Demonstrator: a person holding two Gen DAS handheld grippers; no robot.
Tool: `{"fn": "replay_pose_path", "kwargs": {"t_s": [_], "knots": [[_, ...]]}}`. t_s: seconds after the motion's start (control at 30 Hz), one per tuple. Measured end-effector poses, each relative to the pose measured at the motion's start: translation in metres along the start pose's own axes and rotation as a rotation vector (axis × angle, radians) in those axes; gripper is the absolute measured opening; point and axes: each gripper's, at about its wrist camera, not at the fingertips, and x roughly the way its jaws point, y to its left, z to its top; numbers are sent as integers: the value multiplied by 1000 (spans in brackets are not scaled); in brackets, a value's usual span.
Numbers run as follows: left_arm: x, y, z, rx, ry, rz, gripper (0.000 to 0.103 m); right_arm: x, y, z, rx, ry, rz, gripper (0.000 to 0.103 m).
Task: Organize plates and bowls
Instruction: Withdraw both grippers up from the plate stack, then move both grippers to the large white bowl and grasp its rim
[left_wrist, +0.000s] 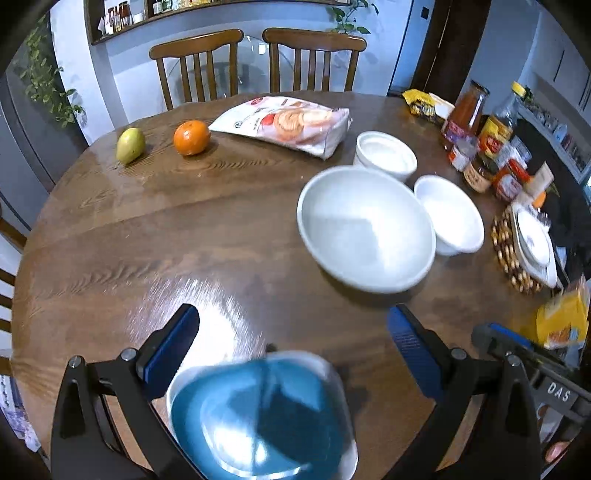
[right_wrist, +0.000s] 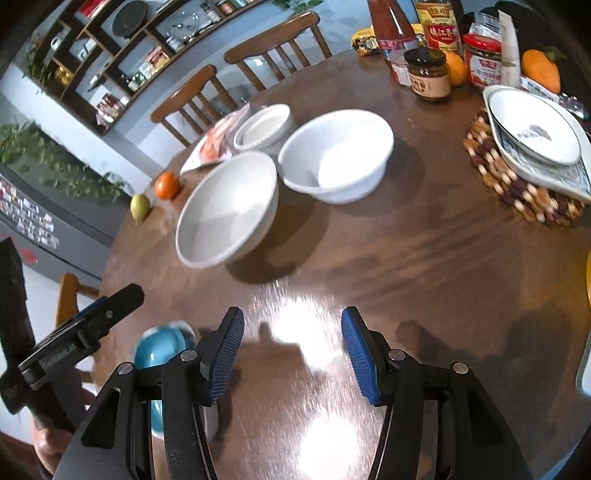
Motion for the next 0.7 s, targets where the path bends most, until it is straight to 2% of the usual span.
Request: {"fn": "replay_pose_path", "kwargs": {"t_s": [0.17,0.43,0.63,0.7], "knots": [[27,-1,25,-36,20,-20,102,17,7,29,15,-2,33,56],[60,-4,47,-24,39,-22,99,59,13,57,44,29,41,56],[78,-2,53,-15,59,-24,91,77,18,63,36,44,50,56],[83,-1,54,-15,71,-39,80,80,19,65,30,44,48,49]]}}
